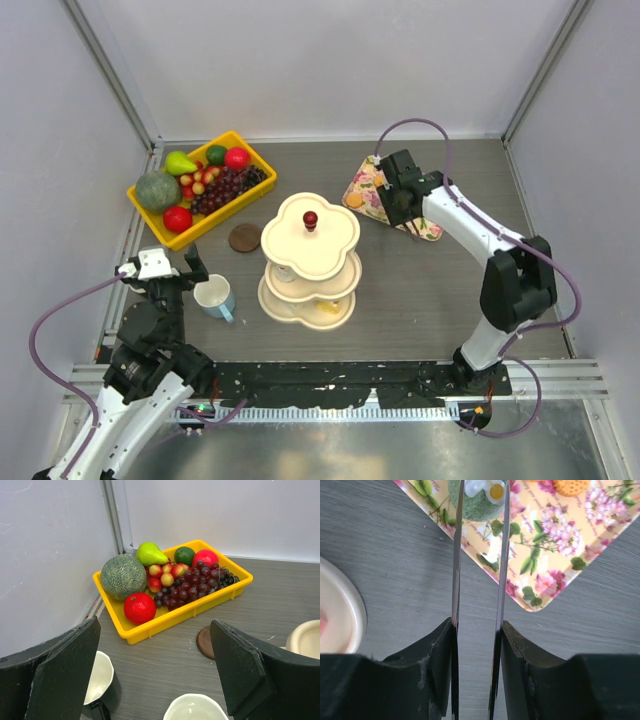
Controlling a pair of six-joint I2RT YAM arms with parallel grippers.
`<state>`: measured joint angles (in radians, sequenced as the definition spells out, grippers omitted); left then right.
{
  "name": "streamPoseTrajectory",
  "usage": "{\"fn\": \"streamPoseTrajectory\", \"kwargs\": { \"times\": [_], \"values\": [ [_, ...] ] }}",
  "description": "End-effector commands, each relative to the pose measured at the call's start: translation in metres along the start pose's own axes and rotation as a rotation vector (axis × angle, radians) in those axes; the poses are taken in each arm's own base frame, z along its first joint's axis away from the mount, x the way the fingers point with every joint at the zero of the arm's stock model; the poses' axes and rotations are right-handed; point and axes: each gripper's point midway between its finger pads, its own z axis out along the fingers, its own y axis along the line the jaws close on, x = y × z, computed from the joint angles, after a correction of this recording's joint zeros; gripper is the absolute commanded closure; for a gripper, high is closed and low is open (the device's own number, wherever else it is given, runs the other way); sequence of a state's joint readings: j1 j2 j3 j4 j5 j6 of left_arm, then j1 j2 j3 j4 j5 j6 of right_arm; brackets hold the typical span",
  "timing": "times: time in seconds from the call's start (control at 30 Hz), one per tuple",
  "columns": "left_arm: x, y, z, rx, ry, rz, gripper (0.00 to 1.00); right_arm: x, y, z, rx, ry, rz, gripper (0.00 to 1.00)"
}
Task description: Serve the afternoon tea
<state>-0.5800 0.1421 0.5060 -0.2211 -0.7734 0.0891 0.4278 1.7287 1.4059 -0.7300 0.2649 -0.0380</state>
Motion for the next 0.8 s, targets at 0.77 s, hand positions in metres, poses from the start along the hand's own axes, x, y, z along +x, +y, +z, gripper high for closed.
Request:
{"fn": "streamPoseTrajectory", "kwargs": {
  "times": [0.77],
  "values": [
    [-0.013, 0.005, -0.001, -0.014, -0.038, -0.032, 0.01, 0.068, 0.075, -0.184, -0.308, -0.353, -0.055, 0.57]
  ]
}}
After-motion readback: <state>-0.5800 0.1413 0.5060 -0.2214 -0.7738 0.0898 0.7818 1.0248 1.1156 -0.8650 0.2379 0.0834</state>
